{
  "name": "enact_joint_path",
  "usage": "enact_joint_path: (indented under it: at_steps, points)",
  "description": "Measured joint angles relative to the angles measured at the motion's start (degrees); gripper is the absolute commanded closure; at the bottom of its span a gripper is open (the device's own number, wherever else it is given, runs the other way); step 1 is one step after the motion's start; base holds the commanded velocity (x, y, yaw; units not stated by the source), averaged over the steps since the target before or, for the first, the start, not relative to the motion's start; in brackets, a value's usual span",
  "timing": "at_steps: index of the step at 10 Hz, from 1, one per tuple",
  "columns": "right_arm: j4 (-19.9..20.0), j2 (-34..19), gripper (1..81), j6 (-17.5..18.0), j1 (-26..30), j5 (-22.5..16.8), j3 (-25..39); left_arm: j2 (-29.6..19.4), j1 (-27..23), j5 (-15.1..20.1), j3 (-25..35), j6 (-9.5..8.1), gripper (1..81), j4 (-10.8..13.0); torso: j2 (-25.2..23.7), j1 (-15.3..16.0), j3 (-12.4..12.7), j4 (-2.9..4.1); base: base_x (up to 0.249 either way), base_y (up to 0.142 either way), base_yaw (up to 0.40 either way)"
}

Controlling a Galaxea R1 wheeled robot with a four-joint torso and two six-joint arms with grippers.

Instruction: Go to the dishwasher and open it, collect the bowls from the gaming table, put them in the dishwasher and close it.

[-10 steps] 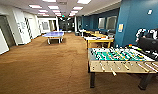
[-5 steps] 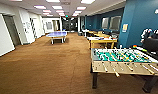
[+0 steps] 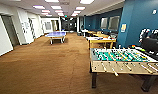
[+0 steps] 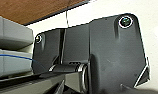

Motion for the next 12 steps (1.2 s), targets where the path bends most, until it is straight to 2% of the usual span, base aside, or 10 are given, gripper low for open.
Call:
enact_joint_path:
  at_steps: [3, 7, 12]
  points:
    - [-0.02, 0.13, 1.0, 0.0, -0.02, 0.0, -0.01, 0.3, 0.0, 0.0, 0.0, 0.0, 1.0, 0.0, 0.0, 0.0, 0.0, 0.0, 0.0, 0.0, 0.0]
    - [-0.2, 1.1, 1.0, -0.12, -1.41, -0.11, -0.74, 0.35, 0.85, 0.24, 0.0, -0.2, 1.0, 0.0, -0.07, -0.11, 0.02, 0.0, 0.073, 0.0, 0.0]
    - [-1.13, 1.95, 1.0, -0.12, -0.61, -0.06, -1.35, 0.3, 0.66, 0.11, 0.0, -0.27, 1.0, -0.04, -0.05, -0.06, 0.02, 0.0, 0.085, 0.0, 0.0]
